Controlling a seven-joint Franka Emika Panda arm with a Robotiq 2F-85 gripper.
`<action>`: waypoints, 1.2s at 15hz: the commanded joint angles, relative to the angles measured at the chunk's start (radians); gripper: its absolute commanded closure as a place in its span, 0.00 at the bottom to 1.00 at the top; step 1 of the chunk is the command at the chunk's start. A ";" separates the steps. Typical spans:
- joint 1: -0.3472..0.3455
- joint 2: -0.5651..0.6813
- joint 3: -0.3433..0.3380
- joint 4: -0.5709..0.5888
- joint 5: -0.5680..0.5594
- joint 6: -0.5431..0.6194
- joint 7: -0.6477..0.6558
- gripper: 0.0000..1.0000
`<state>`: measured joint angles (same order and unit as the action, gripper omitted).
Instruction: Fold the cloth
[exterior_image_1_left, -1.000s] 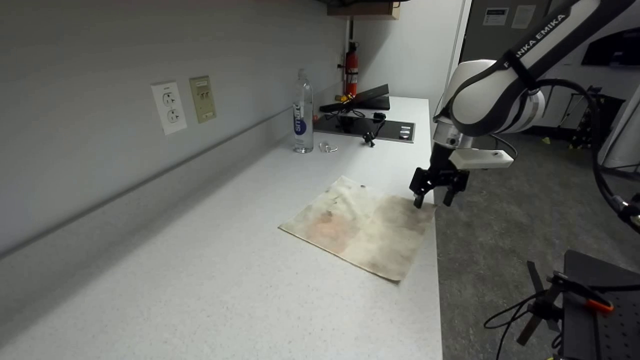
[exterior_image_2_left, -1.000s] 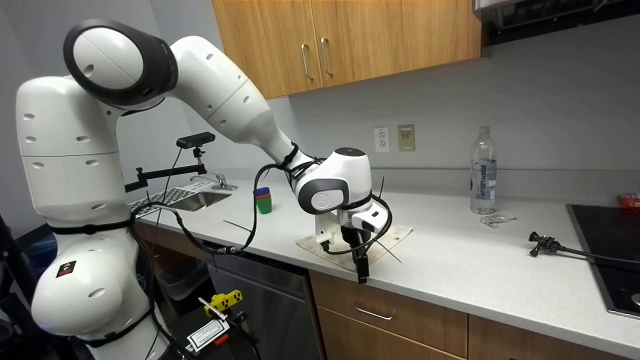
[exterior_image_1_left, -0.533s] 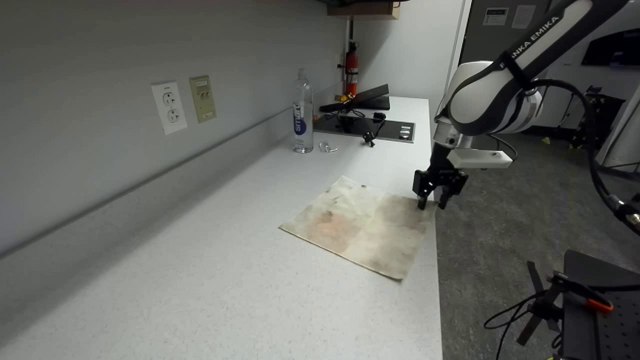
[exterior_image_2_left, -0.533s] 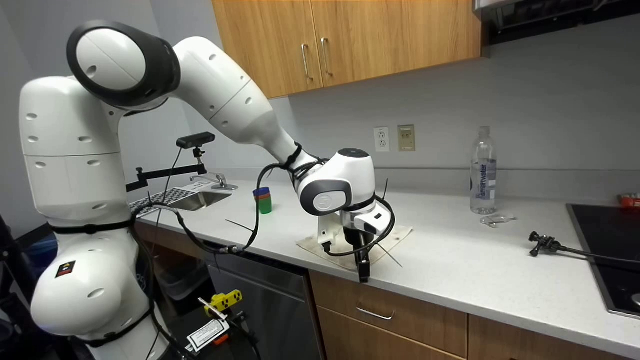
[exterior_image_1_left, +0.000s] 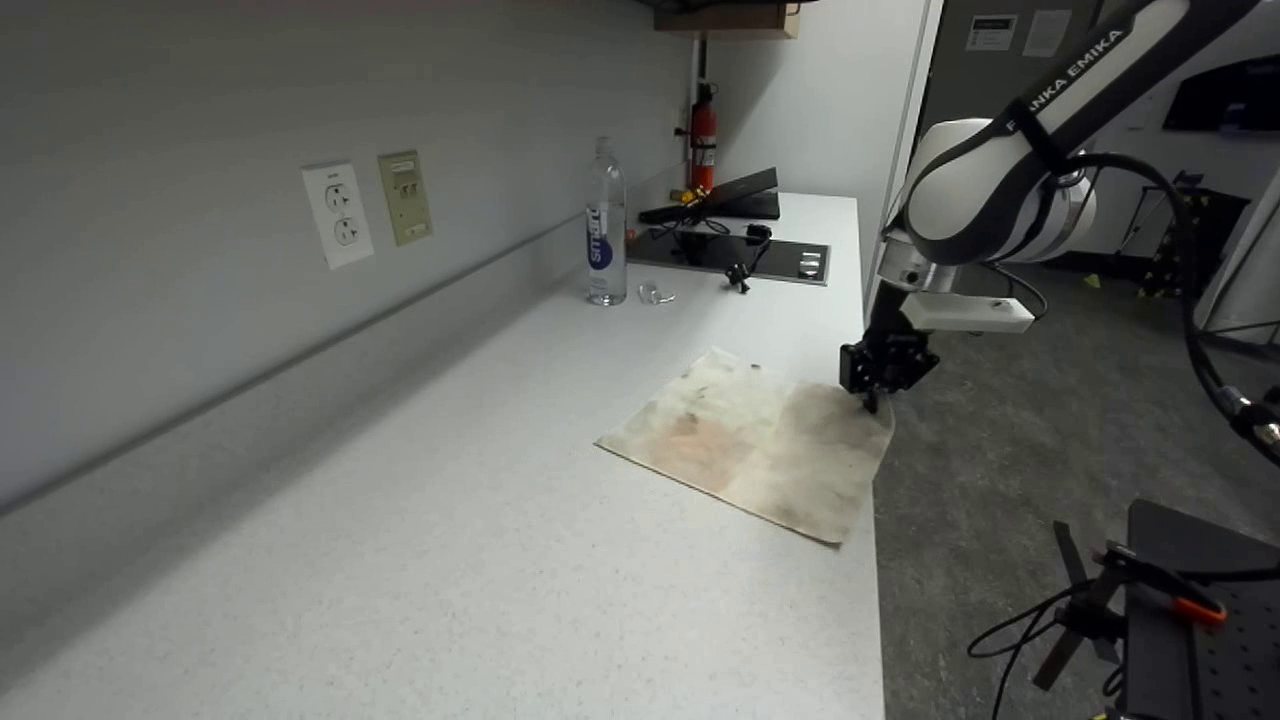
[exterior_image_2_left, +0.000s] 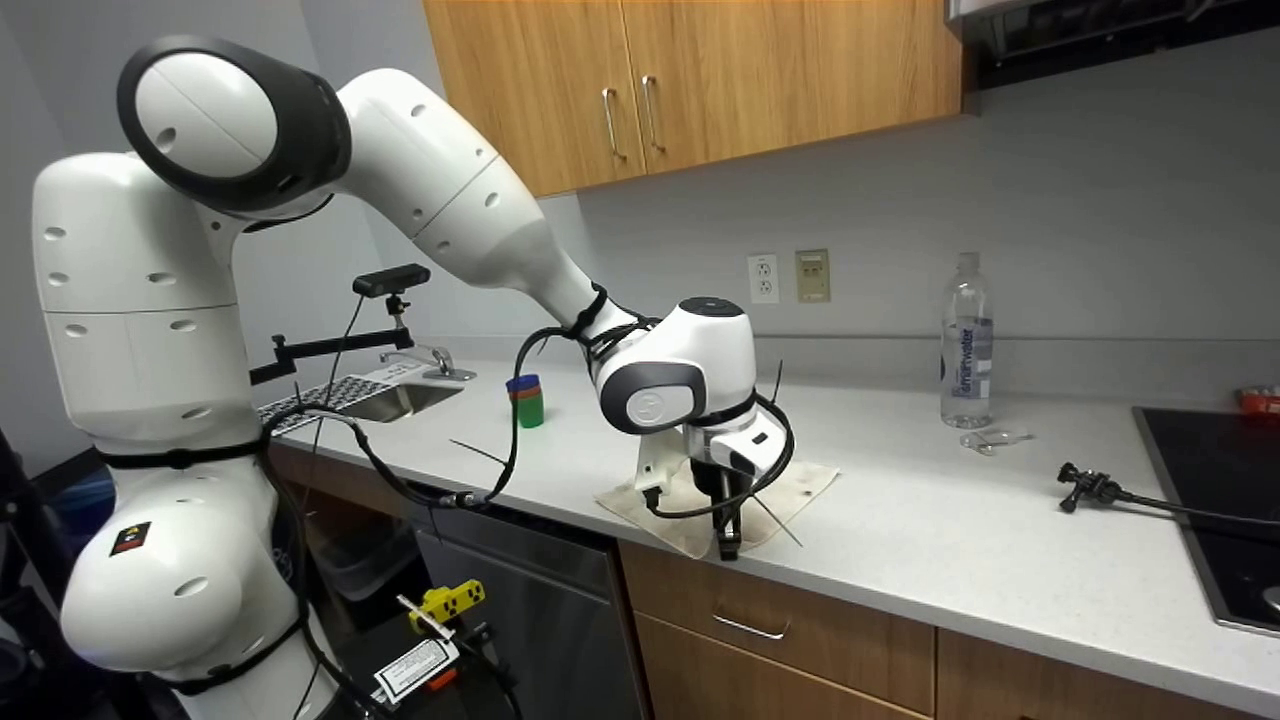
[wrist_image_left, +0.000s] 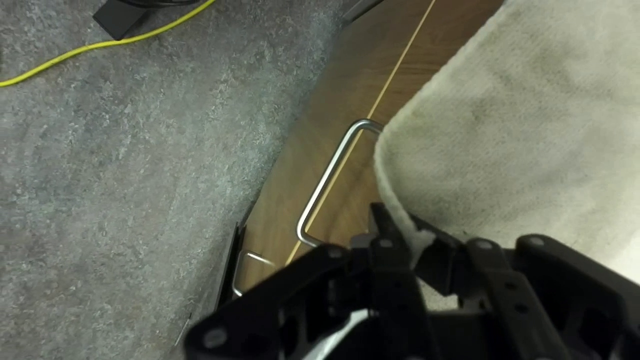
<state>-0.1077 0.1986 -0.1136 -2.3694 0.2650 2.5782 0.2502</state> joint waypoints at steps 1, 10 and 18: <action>0.012 -0.004 -0.012 0.001 -0.031 0.020 0.058 1.00; 0.088 -0.158 -0.075 -0.004 -0.500 -0.177 0.389 0.99; 0.083 -0.199 0.061 0.087 -0.552 -0.273 0.339 0.99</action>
<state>-0.0341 -0.0156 -0.0833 -2.3259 -0.3007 2.3235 0.6234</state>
